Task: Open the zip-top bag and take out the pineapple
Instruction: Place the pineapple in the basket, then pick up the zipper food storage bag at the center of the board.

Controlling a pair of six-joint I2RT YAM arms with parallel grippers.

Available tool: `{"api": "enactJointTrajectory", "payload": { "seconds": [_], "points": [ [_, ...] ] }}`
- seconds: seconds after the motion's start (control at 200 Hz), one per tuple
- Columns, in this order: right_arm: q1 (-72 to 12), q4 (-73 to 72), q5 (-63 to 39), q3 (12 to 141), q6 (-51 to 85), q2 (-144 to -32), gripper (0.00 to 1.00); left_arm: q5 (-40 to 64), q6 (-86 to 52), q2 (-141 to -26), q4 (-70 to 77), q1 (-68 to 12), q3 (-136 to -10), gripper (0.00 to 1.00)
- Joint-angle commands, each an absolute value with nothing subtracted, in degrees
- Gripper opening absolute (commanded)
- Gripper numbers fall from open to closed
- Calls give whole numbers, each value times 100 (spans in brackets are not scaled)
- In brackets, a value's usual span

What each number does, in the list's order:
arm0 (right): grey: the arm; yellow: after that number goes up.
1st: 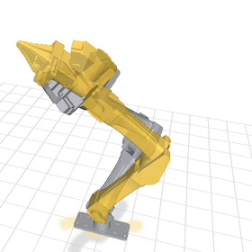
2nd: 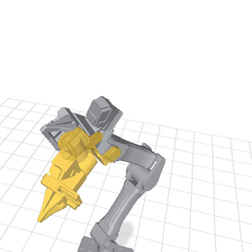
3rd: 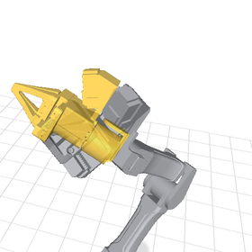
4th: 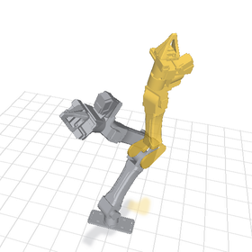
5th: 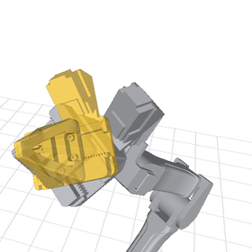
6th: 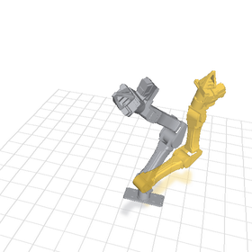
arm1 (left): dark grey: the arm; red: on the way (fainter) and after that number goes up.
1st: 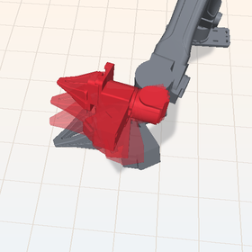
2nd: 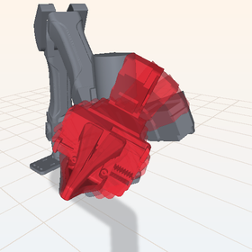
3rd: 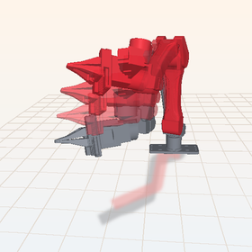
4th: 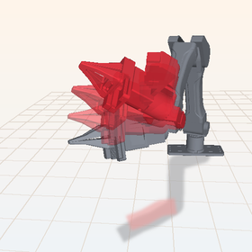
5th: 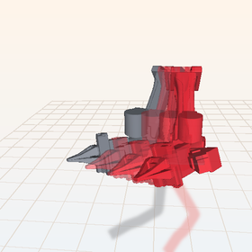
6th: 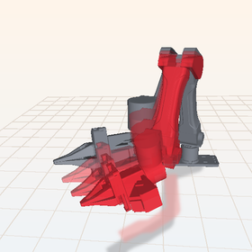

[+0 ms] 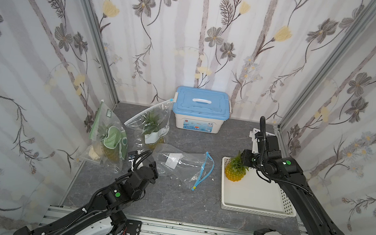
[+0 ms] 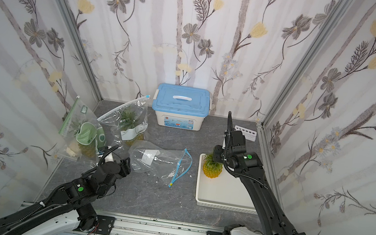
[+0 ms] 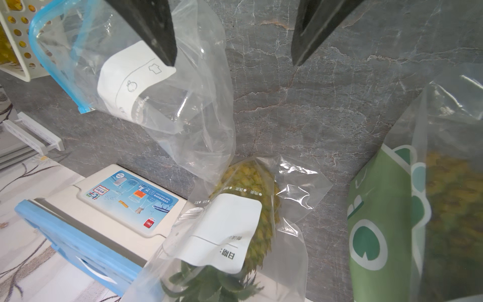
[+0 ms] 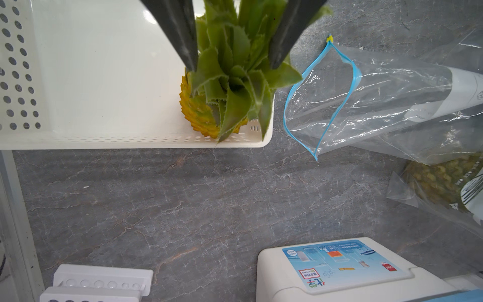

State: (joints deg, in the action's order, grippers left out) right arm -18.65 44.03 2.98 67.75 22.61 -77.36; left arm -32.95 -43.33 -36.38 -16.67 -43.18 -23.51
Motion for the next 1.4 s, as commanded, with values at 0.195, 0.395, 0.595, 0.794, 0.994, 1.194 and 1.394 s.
{"api": "enactJointTrajectory", "payload": {
  "seconds": [0.195, 0.395, 0.595, 0.794, 0.994, 1.194, 1.394],
  "points": [
    [-2546, 4397, 456, 7649, 2376, -7466, 49, -3610, -3084, -3479, -2207, -4222, -3750, 79],
    [-3377, 3133, -258, 8328, 2464, -8369, 53, -3471, -2425, -3737, -2399, -3816, -4806, 83],
    [-3686, 1962, -1136, 9522, 2419, -10217, 55, -3387, -2099, -4070, -2579, -3265, -5449, 88],
    [-3672, 1242, -1668, 10684, 2902, -11560, 58, -1854, -1833, -4472, -2311, -2153, -5862, 88],
    [-3796, 1190, -1790, 10871, 3151, -12057, 58, 1168, -1367, -6104, -2446, -601, -7141, 92],
    [-3806, 757, -1560, 9345, 3114, -11156, 58, 1883, -244, -7865, -3625, -466, -9167, 93],
    [-3875, 584, -1570, 8268, 3127, -10368, 58, 1889, 831, -10071, -5539, -477, -11797, 91]
  ]
}}
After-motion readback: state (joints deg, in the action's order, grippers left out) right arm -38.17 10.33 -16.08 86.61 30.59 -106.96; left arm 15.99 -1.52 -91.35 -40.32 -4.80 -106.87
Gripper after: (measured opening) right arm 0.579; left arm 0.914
